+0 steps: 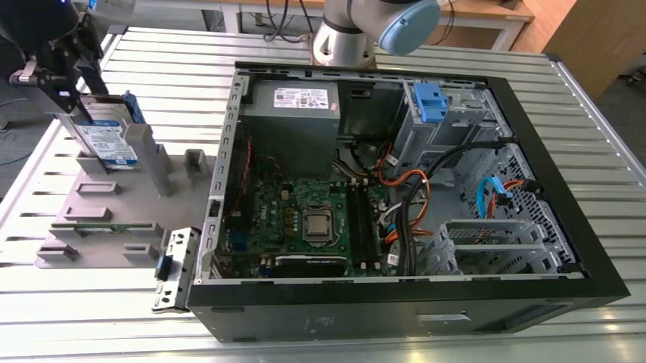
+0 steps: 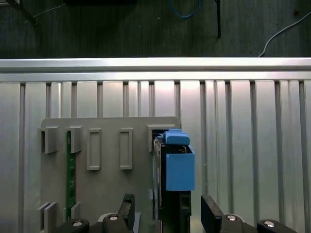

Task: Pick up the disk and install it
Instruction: 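Pick up the disk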

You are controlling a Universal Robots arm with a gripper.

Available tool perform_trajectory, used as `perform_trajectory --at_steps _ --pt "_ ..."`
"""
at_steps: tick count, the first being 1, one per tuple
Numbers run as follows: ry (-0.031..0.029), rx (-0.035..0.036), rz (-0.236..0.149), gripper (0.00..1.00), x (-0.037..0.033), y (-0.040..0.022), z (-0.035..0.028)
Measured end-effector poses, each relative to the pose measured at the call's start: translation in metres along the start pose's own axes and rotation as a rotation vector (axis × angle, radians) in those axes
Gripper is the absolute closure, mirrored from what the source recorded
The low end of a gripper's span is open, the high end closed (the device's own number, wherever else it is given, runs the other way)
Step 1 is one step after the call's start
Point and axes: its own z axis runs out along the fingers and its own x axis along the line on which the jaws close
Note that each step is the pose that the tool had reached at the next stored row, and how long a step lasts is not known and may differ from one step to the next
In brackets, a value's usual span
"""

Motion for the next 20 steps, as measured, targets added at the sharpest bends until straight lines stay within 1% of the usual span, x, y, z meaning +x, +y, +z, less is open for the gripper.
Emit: perform_trajectory --at_steps 4,8,15,20 --pt "0.001 0.0001 -0.001 0.35 0.0001 0.0001 0.0041" --pt "0.0016 0.0 -0.001 0.35 0.0002 0.0001 0.0061" --pt "0.0016 0.0 -0.001 0.35 -0.001 0.0001 0.0068" --pt "0.0014 0.0001 -0.001 0.35 -0.0036 0.0002 0.0072"
